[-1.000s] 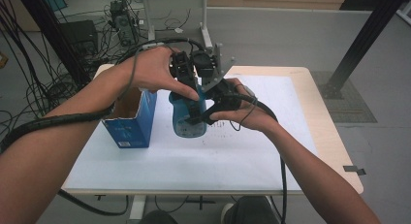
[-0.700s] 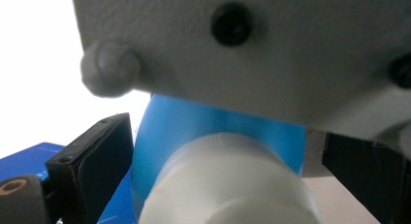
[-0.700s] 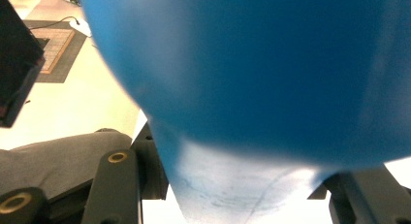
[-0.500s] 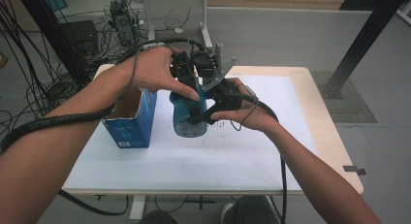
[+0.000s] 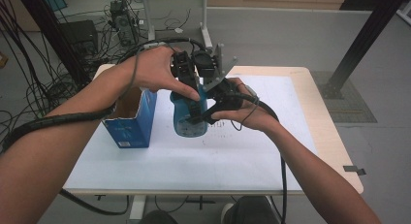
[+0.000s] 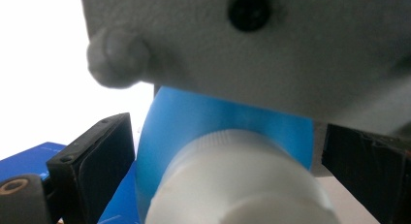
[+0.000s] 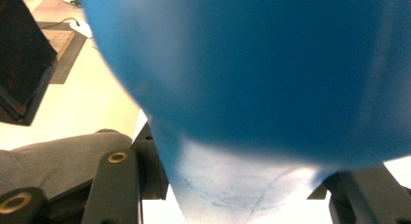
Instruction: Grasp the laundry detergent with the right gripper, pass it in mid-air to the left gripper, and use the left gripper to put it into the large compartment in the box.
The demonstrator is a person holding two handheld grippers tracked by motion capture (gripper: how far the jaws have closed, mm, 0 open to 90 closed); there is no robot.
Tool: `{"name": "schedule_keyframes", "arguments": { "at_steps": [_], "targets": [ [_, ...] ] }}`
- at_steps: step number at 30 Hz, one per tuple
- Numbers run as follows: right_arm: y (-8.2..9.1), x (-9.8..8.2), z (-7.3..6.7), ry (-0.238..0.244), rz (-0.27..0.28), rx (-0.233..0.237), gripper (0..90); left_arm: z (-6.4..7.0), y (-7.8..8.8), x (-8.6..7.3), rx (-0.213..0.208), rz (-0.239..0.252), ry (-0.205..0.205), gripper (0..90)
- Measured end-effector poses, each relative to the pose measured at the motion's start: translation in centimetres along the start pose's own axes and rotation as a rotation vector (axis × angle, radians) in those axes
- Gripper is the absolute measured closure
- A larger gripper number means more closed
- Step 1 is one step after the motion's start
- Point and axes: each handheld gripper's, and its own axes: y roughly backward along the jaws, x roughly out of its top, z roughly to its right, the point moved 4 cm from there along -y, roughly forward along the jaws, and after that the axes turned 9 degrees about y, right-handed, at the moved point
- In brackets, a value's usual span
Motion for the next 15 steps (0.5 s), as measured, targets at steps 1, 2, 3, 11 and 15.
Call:
{"name": "schedule_keyframes", "arguments": {
  "at_steps": [1,2,3,11,15],
  "targets": [
    [-0.01,0.02,0.01,0.001,0.001,-0.002,43.6,0.01,-0.04,0.0,0.001,0.001,-0.003,5.5],
    [-0.01,0.03,0.02,0.003,0.001,-0.004,43.6,0.03,-0.03,0.02,0.001,0.001,-0.003,5.5],
    [0.0,0.03,0.02,0.002,0.002,-0.004,43.6,0.05,-0.02,0.02,-0.001,0.003,-0.003,5.5],
    [0.08,0.02,-0.02,-0.001,-0.001,-0.004,43.6,0.05,0.04,0.02,0.001,0.001,-0.003,5.5],
    [0.05,0.04,0.0,0.001,0.0,-0.005,43.6,0.05,0.09,0.05,0.002,0.002,-0.004,5.5]
  ]
}}
